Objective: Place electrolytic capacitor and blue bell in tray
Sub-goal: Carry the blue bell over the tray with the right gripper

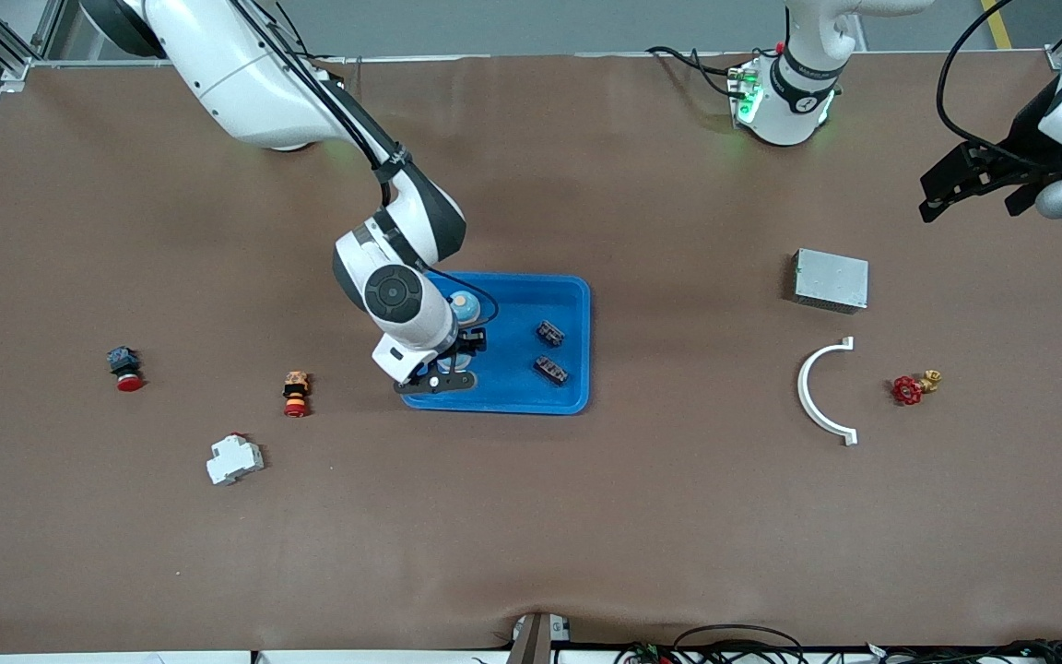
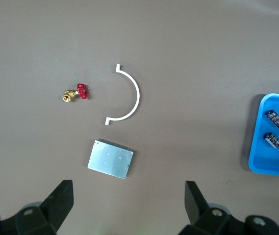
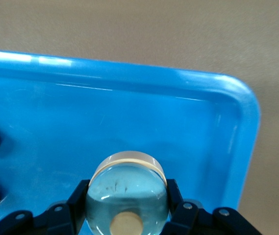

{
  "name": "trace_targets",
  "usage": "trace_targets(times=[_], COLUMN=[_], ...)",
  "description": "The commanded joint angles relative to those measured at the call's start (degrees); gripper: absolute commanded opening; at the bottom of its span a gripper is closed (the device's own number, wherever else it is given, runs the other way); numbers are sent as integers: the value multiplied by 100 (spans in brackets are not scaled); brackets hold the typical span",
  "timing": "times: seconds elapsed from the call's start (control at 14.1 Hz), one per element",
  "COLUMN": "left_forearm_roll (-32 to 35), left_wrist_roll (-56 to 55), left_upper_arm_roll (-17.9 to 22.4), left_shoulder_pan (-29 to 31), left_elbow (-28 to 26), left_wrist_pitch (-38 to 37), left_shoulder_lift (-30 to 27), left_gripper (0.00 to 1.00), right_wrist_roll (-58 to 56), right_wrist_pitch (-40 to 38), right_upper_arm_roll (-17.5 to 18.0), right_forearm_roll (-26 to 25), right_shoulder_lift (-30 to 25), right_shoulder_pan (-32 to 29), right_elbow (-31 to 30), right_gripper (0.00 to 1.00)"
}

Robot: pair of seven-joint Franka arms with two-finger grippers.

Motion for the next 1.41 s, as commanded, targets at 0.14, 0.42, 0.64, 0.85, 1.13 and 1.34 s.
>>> trace_targets(times=[0.14, 0.42, 0.64, 0.85, 1.13, 1.34], left_forearm_roll=[-76, -76, -76, -67, -67, -49], left_wrist_roll=[144, 136, 136, 144, 144, 144], left_upper_arm_roll=[9, 9, 9, 0, 9, 9], left_shoulder_pan=[25, 25, 16, 16, 16, 16], left_elbow=[32, 32, 41, 41, 41, 41], left_wrist_pitch=[-92, -92, -92, -92, -92, -92], left_shoulder_lift=[-64, -64, -55, -46, -46, -37], left_gripper=[100, 100, 100, 100, 100, 100], right_wrist_roll=[40, 4, 4, 4, -4, 4], right_wrist_pitch=[124, 124, 133, 133, 141, 80], right_upper_arm_roll=[9, 0, 0, -9, -18, -18], right_forearm_roll=[-12, -91, -91, -91, -91, -91], right_shoulder_lift=[-57, 22, 57, 75, 119, 93], right_shoulder_pan=[40, 32, 40, 40, 40, 40], right_elbow=[-182, -173, -182, -182, -173, -173], right_gripper=[5, 7, 9, 15, 45, 100])
